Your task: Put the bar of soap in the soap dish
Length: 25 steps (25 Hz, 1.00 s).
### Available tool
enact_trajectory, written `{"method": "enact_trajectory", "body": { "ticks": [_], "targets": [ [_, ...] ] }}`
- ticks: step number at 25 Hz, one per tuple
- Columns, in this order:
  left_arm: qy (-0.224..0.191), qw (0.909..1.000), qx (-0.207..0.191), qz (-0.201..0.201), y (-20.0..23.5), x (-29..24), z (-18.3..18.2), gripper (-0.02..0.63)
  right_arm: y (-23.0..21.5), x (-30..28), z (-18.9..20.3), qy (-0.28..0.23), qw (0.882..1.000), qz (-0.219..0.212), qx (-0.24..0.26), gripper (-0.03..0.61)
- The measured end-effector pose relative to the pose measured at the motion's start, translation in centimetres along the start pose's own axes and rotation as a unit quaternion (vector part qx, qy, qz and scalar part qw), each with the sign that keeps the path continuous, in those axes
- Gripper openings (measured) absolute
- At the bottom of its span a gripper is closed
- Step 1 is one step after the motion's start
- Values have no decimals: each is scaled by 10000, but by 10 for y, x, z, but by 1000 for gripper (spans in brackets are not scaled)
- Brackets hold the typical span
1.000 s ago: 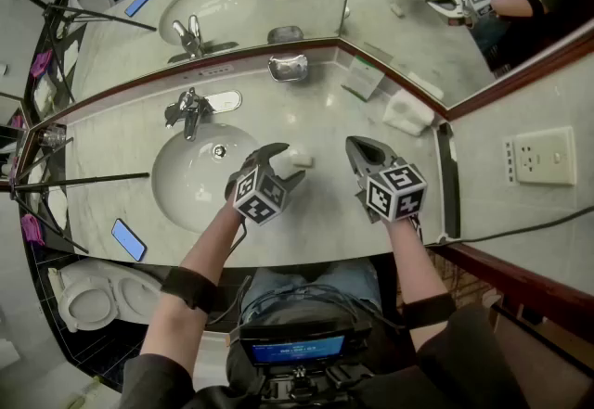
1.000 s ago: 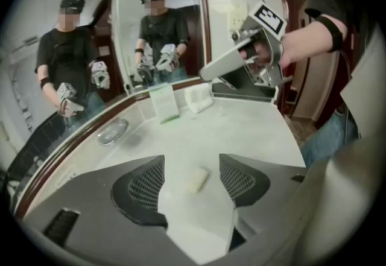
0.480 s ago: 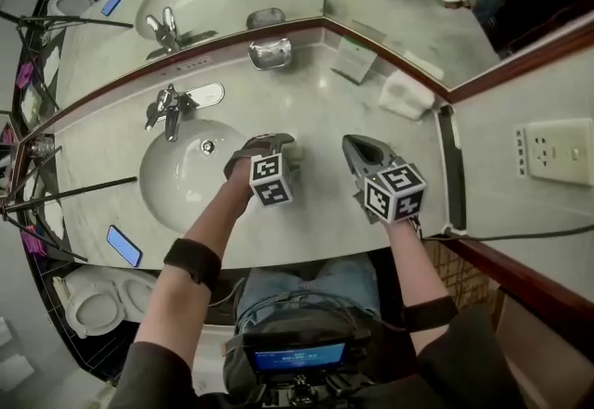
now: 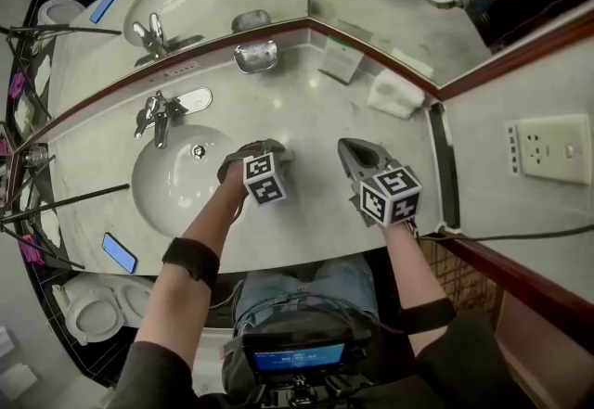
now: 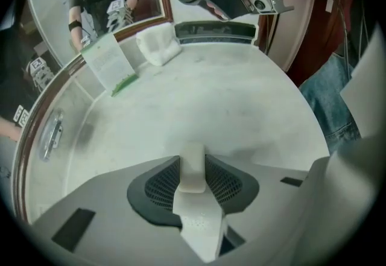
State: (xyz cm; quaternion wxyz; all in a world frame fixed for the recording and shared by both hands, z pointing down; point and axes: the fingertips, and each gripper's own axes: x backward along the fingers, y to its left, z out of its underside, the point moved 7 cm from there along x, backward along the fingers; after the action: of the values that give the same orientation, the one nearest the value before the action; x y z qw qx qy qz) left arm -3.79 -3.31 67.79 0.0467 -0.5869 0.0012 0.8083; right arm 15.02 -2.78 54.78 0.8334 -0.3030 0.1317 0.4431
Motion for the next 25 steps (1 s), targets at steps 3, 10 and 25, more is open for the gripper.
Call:
{"method": "enact_trajectory", "body": {
  "ticks": [3, 10, 25],
  "targets": [
    [-113, 9997, 228, -8, 0, 3, -1, 133, -3, 1, 0, 12, 10000, 9, 9, 18],
    [-557, 9960, 666, -220, 3, 29, -7, 133, 3, -2, -5, 35, 9999, -63, 85, 18],
    [-3266, 8843, 2869, -1702, -2, 199, -10, 133, 55, -5, -55, -87, 9962, -506, 706, 18]
  ]
}}
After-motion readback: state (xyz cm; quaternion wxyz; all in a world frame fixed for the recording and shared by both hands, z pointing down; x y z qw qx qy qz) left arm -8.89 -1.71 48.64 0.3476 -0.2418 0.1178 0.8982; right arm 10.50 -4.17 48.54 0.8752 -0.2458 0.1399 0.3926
